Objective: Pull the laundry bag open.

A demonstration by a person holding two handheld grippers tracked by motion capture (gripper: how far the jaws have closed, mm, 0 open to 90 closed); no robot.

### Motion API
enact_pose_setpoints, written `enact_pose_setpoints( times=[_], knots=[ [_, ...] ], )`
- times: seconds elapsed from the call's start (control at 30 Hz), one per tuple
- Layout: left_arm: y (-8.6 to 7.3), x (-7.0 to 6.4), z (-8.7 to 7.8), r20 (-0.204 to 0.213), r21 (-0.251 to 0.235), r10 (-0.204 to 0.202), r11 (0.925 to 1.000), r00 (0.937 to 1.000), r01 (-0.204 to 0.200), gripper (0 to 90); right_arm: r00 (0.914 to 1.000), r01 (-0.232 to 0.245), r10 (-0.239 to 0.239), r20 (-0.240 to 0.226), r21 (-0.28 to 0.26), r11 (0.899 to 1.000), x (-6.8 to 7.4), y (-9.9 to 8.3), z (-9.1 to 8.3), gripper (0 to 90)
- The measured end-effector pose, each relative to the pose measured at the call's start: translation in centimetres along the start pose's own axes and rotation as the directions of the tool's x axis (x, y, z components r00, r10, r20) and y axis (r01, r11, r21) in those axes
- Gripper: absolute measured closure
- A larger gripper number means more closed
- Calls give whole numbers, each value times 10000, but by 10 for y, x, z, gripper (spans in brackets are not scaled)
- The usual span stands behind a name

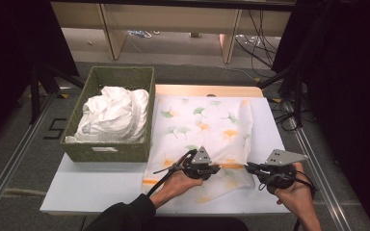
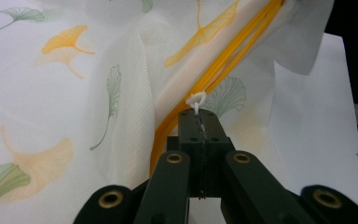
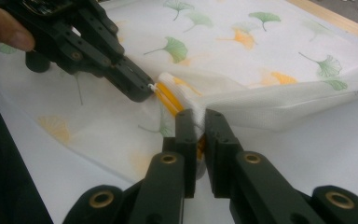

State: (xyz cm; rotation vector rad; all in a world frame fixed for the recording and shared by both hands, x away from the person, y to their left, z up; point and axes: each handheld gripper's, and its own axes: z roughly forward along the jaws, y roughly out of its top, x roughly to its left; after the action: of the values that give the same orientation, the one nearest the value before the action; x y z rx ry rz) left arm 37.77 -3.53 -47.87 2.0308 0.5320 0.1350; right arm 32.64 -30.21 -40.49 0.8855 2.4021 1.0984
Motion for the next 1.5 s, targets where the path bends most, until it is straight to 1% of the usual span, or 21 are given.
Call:
enact_pose_setpoints(
  times=[0.1,0.3,0.37,0.5,0.57,0.73,0.77,0.8,0.87,0.9,0.93,0.97,1.0,1.03,1.07,1.1,1.13,1.3,1.33,1.4,1.5],
  knots=[
    [-3,1,-7,-213,131,282,9995,9994,-279,892,10000,42,-42,35,-16,10000,-1,0,0,855],
    [-8,3,-13,-330,55,39,10000,9994,-37,893,9993,171,-168,331,-92,9998,-9,-3,-7,855],
    [-9,2,-16,-328,-22,-48,10000,9994,47,892,9988,-214,214,440,1,9998,-13,-6,-10,856],
    [-10,2,-20,-154,151,194,9997,9997,-191,892,9971,-404,398,646,72,9992,-21,-12,-12,855],
    [-11,1,-21,-319,159,115,9998,9994,-110,892,9956,-648,639,678,117,9978,-23,-16,-12,855],
    [-14,0,-25,-116,176,84,9998,9999,-82,891,9953,-640,616,746,301,9975,-30,-23,-9,855],
    [-15,-2,-25,-279,39,-10,10000,9996,11,892,9934,-938,911,696,361,9949,-30,-24,-9,855],
    [-16,0,-27,-169,100,177,9998,9997,-176,892,9945,-719,690,789,339,9968,-32,-26,-9,855],
    [-17,-1,-29,-511,171,187,9997,9985,-179,895,9935,-867,828,781,484,9951,-34,-28,-9,855],
    [-18,2,-31,-670,205,354,9992,9971,-341,895,9919,-837,775,1003,600,9947,-35,-29,-10,855],
    [-19,4,-32,-709,237,148,9996,9974,-131,895,9873,-890,772,1389,816,9927,-36,-31,-12,855],
    [-20,7,-33,-611,169,-164,9997,9980,175,895,9873,-817,712,1418,698,9942,-41,-32,-16,855],
    [-21,8,-34,-402,93,-287,9995,9988,291,895,9867,-1200,1149,1151,387,9920,-40,-33,-18,856],
    [-20,8,-34,-358,126,-178,9998,9992,183,895,9861,-1347,1310,1026,302,9904,-39,-31,-21,856],
    [-20,6,-31,-346,82,-207,9997,9992,210,894,9881,-1043,1004,1166,276,9942,-40,-30,-23,856],
    [-19,5,-29,-281,124,-140,9998,9995,143,894,9873,-1221,1191,1047,226,9923,-38,-28,-23,856],
    [-18,2,-27,-209,112,-152,9998,9997,155,894,9896,-956,930,1101,185,9952,-39,-27,-23,856],
    [-14,-3,-16,164,246,-395,9989,9991,391,882,9916,-915,906,919,55,9958,-35,-25,-23,855],
    [-14,-4,-15,254,259,-735,9970,9970,729,869,9927,-842,844,864,-54,9964,-34,-22,-26,856],
    [-13,-4,-15,260,350,-817,9961,9963,808,838,9936,-875,899,677,-389,9954,-30,-17,-30,855],
    [-13,-3,-13,157,379,-1054,9938,9943,1048,804,9976,-408,461,519,-988,9943,-25,-6,-38,856]
  ],
)
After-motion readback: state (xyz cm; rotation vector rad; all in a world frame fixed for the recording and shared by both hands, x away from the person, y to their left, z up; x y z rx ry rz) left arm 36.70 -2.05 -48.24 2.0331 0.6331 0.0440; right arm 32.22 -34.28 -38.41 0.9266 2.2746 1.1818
